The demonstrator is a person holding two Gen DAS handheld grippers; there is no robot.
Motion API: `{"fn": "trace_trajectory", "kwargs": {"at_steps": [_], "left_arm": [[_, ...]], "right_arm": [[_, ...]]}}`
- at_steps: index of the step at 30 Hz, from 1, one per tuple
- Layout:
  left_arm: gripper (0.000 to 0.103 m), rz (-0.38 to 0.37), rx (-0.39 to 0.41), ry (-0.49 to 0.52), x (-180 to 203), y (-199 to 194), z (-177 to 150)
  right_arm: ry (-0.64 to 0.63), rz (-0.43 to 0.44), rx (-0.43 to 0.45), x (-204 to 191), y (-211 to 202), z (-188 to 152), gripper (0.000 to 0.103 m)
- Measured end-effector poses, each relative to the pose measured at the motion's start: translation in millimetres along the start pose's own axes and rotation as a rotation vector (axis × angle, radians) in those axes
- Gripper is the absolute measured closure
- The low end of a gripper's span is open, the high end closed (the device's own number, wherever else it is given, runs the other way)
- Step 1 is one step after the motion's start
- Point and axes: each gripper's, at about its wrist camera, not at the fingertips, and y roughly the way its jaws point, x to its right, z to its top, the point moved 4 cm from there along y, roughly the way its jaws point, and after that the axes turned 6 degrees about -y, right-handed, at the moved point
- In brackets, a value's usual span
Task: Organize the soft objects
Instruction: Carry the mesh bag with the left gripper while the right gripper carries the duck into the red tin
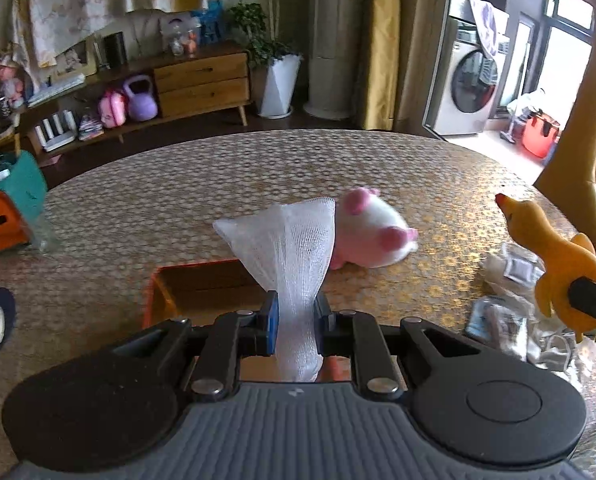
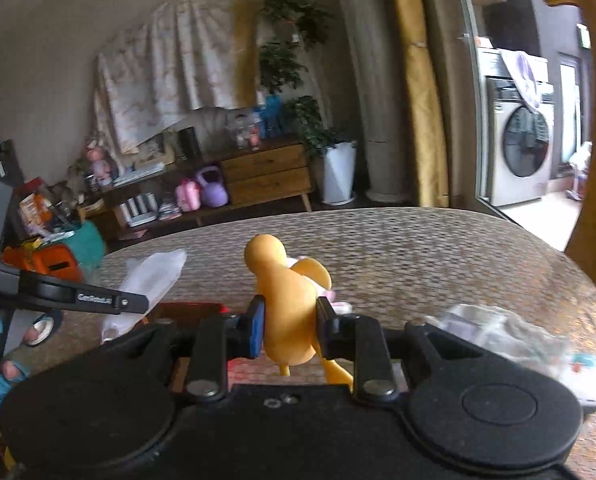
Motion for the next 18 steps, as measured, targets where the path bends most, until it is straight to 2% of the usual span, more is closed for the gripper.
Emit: {"fn": "trace_trajectory", "kwargs": {"at_steps": [9,18], "left_arm": [[0.085,0.050,0.003,-0.031,-48,8,6],[0.085,0.038,-0.011,-0.084,-70,43,16]], "right_arm": [[-0.058,0.066,-0.055,-65,45,8,0.077],[-0.077,0.071,-0.141,-99,96,-5,0.077]]}}
